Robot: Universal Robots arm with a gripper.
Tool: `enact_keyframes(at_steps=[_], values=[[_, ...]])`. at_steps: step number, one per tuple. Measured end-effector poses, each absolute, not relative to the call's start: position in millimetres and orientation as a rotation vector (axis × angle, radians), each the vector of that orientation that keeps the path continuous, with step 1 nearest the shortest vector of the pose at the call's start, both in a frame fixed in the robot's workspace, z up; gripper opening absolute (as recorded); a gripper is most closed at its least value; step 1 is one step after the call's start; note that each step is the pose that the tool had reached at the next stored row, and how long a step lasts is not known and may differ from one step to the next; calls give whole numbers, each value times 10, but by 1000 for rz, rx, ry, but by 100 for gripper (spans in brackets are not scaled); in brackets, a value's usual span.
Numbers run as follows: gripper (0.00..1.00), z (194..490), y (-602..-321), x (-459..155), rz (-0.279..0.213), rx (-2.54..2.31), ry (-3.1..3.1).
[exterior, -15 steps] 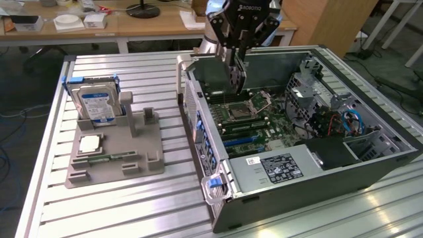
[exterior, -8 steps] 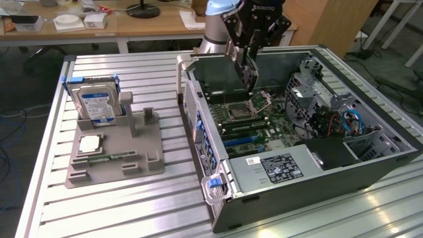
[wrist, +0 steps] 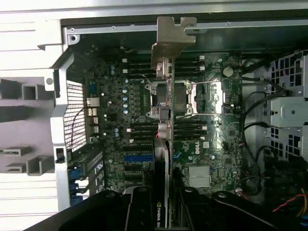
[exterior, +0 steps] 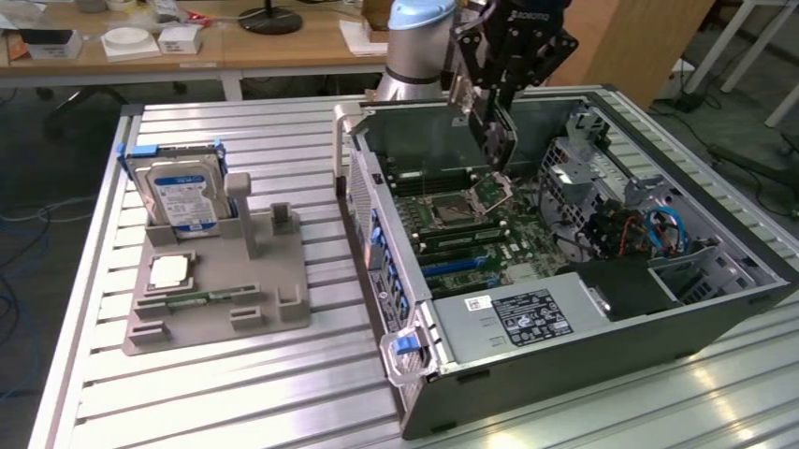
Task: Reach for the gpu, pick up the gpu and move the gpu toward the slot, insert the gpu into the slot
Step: 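Pick up the gpu and move the gpu toward the slot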
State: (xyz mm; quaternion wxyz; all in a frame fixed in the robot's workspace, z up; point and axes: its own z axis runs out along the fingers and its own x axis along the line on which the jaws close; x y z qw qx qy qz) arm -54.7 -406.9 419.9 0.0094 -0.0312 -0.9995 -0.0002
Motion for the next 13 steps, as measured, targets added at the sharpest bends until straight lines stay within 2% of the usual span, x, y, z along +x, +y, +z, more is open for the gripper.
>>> enact_keyframes(at_steps=[13], values=[[26,4198,-4069,-156,-1,-98,-3126]])
